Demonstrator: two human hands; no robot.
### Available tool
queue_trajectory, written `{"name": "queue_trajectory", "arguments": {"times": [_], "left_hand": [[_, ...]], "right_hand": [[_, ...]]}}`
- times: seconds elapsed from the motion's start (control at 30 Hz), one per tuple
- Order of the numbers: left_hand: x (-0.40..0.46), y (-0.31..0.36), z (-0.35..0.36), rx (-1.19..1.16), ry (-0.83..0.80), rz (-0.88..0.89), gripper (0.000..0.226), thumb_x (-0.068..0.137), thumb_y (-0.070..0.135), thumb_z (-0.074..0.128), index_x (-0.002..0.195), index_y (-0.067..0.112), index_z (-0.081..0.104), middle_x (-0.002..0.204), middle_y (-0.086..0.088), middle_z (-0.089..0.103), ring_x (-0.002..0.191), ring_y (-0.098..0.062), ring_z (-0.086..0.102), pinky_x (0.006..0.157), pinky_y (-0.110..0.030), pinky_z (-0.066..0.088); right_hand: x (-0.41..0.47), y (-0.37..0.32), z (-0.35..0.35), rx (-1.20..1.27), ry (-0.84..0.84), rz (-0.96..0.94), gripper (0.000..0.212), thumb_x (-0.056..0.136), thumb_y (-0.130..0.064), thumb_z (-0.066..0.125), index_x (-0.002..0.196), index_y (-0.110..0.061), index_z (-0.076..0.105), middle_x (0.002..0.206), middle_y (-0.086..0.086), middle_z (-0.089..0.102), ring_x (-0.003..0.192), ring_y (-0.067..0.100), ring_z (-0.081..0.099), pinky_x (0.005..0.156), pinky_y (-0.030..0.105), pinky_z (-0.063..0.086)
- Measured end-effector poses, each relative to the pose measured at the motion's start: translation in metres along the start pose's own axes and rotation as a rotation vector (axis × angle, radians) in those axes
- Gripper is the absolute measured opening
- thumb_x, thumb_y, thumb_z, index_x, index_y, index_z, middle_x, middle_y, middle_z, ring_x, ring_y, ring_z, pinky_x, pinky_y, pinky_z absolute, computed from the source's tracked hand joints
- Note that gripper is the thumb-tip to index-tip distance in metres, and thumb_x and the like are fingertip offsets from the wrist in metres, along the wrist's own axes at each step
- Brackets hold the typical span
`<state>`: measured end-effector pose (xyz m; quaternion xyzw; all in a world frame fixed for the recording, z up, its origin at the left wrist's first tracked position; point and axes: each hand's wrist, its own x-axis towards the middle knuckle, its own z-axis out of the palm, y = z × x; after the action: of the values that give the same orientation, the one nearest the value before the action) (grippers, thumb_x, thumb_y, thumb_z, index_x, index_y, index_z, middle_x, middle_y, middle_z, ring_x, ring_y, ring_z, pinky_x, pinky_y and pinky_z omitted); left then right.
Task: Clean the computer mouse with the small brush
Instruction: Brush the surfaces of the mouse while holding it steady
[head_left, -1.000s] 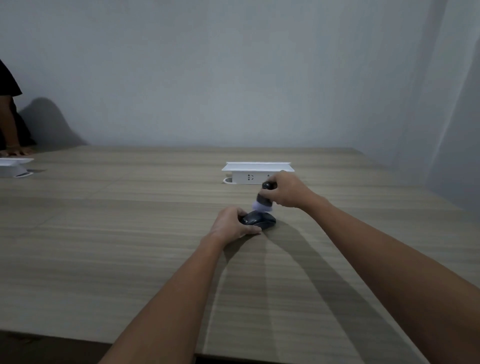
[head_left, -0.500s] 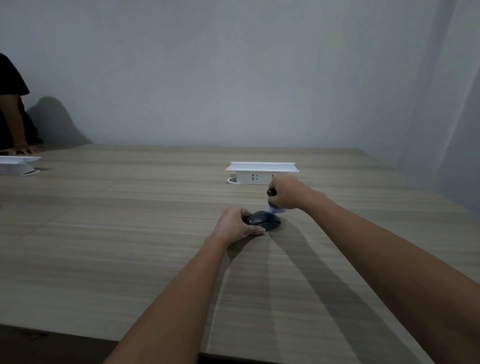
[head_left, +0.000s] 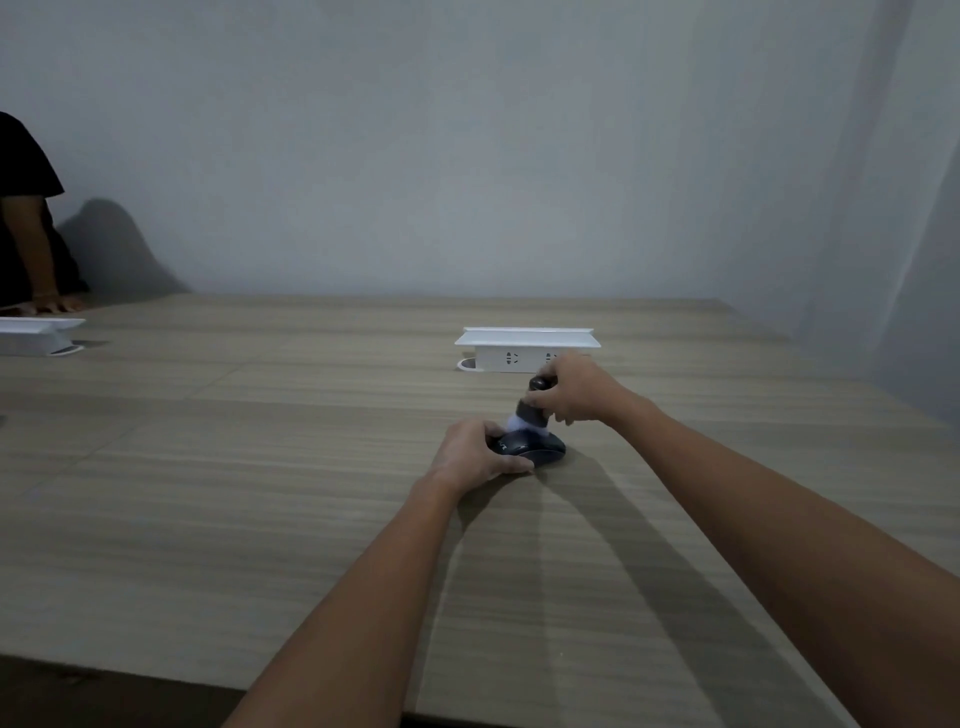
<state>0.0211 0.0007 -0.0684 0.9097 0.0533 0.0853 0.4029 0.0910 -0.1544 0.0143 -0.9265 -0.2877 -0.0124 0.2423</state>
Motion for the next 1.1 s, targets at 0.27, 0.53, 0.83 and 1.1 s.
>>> {"name": "queue_trajectory", "arguments": {"times": [0.27, 0.53, 0.83, 1.1], "left_hand": [[0.0, -0.001, 0.0, -0.006, 0.009, -0.002, 0.045, 0.07, 0.036, 0.086, 0.109, 0.019, 0.074, 0.098, 0.004, 0.074, 0.089, -0.012, 0.065, 0.068, -0.019, 0.045], [0.0, -0.003, 0.001, -0.002, 0.008, 0.008, 0.041, 0.07, 0.037, 0.086, 0.106, 0.02, 0.076, 0.092, 0.005, 0.075, 0.084, -0.011, 0.067, 0.067, -0.021, 0.047], [0.0, -0.003, 0.005, 0.016, 0.061, 0.001, 0.045, 0.064, 0.042, 0.088, 0.101, 0.019, 0.077, 0.089, 0.002, 0.076, 0.083, -0.014, 0.068, 0.068, -0.026, 0.05], [-0.005, -0.001, 0.01, 0.03, 0.143, -0.014, 0.042, 0.063, 0.043, 0.088, 0.093, 0.016, 0.076, 0.081, 0.002, 0.073, 0.074, -0.014, 0.064, 0.06, -0.024, 0.044]], "right_hand": [[0.0, -0.004, -0.001, -0.028, -0.02, -0.037, 0.018, 0.091, -0.018, 0.068, 0.083, -0.002, 0.067, 0.064, 0.006, 0.061, 0.049, 0.014, 0.056, 0.039, 0.016, 0.044], [-0.011, 0.012, -0.004, 0.098, 0.003, -0.039, 0.017, 0.09, -0.019, 0.067, 0.082, -0.003, 0.07, 0.064, 0.005, 0.065, 0.038, 0.002, 0.053, 0.038, 0.015, 0.041], [-0.027, 0.034, 0.007, 0.273, 0.076, -0.047, 0.021, 0.088, -0.023, 0.068, 0.082, -0.004, 0.072, 0.062, 0.003, 0.066, 0.047, 0.011, 0.055, 0.046, 0.022, 0.046], [-0.034, 0.028, 0.006, 0.116, 0.133, -0.173, 0.021, 0.084, -0.028, 0.07, 0.081, -0.007, 0.072, 0.068, 0.004, 0.068, 0.06, 0.012, 0.058, 0.057, 0.028, 0.046]]}}
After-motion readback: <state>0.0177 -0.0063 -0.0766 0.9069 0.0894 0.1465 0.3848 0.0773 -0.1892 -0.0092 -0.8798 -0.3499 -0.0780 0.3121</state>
